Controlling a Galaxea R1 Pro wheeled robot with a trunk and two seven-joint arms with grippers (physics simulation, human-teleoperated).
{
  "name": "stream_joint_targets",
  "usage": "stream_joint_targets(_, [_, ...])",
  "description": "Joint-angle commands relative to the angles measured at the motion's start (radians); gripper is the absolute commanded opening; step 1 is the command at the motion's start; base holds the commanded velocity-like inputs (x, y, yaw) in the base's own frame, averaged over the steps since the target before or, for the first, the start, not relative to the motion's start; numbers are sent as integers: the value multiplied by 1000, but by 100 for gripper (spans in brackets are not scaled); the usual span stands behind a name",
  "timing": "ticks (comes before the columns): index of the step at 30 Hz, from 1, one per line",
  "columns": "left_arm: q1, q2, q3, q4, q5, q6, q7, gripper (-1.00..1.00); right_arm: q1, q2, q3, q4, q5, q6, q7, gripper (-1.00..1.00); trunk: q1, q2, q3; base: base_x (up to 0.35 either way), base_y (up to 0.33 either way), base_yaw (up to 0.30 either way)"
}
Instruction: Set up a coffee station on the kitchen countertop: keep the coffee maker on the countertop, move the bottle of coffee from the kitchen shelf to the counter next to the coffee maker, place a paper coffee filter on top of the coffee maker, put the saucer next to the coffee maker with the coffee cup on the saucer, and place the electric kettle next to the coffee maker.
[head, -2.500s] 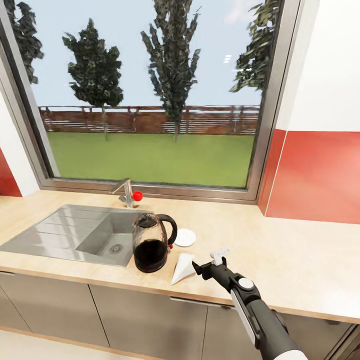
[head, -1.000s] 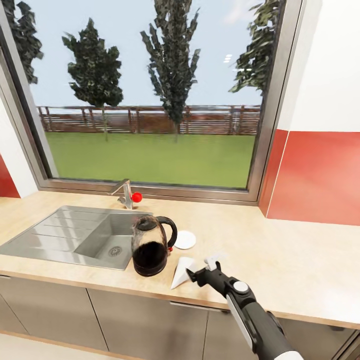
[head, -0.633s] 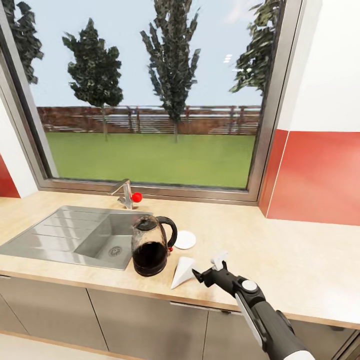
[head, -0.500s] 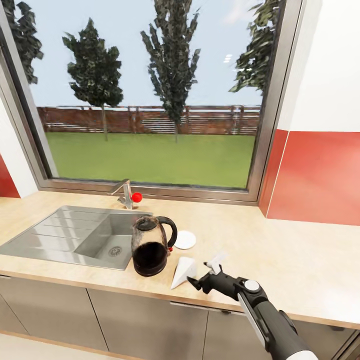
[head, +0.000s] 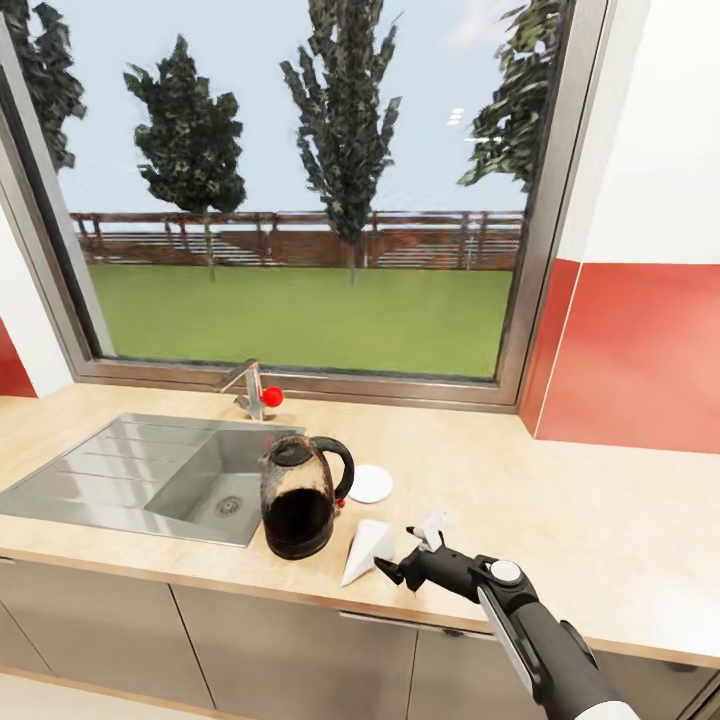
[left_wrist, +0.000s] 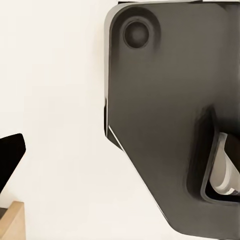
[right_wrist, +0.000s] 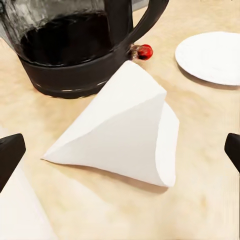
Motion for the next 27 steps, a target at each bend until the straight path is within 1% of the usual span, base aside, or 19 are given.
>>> stream_joint_targets(1, [1,0,1,-1,2,-2,2,100,0,-1,1,-1,6,3,3,100,0,-1,0,40,0,0])
stream_joint_targets(7, [1,0,1,-1,1,-2,2,100,0,-1,1,0,7,2,3,100,0,-1,0,21,0,0])
stream_joint_targets(13, [1,0,1,-1,2,-2,2,100,0,-1,2,4,7,2,3,100,0,-1,0,99,0,0])
stream_joint_targets(27, [1,1,1,-1,2,-2,2,100,0,0,9,8,9,1,3,100,0,-1,0,5,0,0])
